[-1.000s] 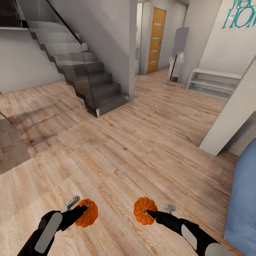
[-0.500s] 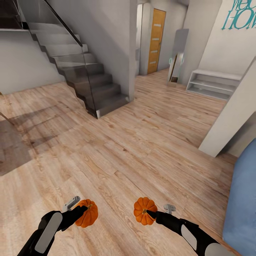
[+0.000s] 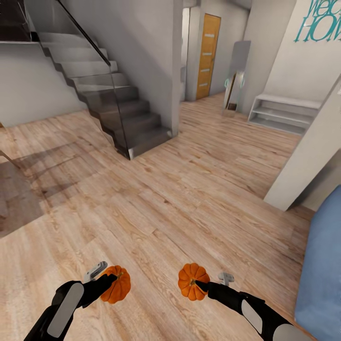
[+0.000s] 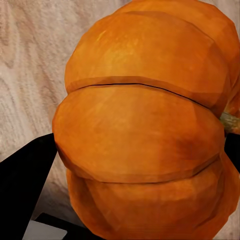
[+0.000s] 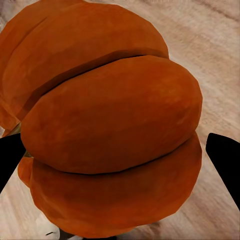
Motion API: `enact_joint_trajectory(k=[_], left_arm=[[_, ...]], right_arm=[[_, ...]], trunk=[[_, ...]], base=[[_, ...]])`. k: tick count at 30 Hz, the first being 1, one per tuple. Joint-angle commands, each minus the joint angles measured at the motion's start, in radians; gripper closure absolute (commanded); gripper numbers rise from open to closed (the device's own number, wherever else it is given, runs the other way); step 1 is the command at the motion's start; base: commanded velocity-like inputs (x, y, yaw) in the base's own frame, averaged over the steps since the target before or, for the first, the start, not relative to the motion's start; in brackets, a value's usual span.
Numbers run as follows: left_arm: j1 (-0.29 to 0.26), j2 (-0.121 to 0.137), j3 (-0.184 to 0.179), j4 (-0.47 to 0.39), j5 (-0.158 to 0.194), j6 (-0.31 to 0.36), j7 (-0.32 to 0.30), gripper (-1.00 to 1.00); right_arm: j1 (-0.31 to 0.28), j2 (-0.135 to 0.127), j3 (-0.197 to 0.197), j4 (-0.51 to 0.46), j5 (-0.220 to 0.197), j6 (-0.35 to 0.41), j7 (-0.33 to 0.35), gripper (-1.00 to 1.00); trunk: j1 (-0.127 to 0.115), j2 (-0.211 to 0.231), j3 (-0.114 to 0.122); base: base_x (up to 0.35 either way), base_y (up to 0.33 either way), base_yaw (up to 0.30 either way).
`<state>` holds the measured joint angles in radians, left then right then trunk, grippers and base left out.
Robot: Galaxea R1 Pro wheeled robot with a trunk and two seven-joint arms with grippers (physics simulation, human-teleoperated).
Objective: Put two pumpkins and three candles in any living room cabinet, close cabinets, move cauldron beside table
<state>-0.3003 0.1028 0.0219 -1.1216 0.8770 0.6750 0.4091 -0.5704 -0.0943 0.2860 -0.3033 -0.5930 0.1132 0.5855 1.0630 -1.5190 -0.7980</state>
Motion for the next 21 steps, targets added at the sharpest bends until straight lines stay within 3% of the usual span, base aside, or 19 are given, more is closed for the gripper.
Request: enact_joint_trajectory(k=[1,14,21], left_arm=[[0.0,0.0,0.0,-0.001,0.01,0.003,0.011,1.0],[-0.001,-0.004,-0.016,0.0,0.003,0.003,0.024,1.0],[-0.006,-0.007,-0.047,0.001,0.002,0.004,0.128,1.0]], right_arm=[[0.0,-0.001,0.003,-0.001,-0.01,0.008,0.001,1.0],[0.0,-0.005,0.002,0.019,-0.013,-0.065,-0.01,1.0],[0.0,-0.006,0.0,0.054,-0.015,-0.122,-0.015,1.0]], trunk=[[-0.004,0.007,0.004],[-0.054,0.098,0.064],[-0.081,0.147,0.097]], base=[[0.0,0.0,0.033],[0.0,0.0,0.064],[0.0,0.0,0.069]])
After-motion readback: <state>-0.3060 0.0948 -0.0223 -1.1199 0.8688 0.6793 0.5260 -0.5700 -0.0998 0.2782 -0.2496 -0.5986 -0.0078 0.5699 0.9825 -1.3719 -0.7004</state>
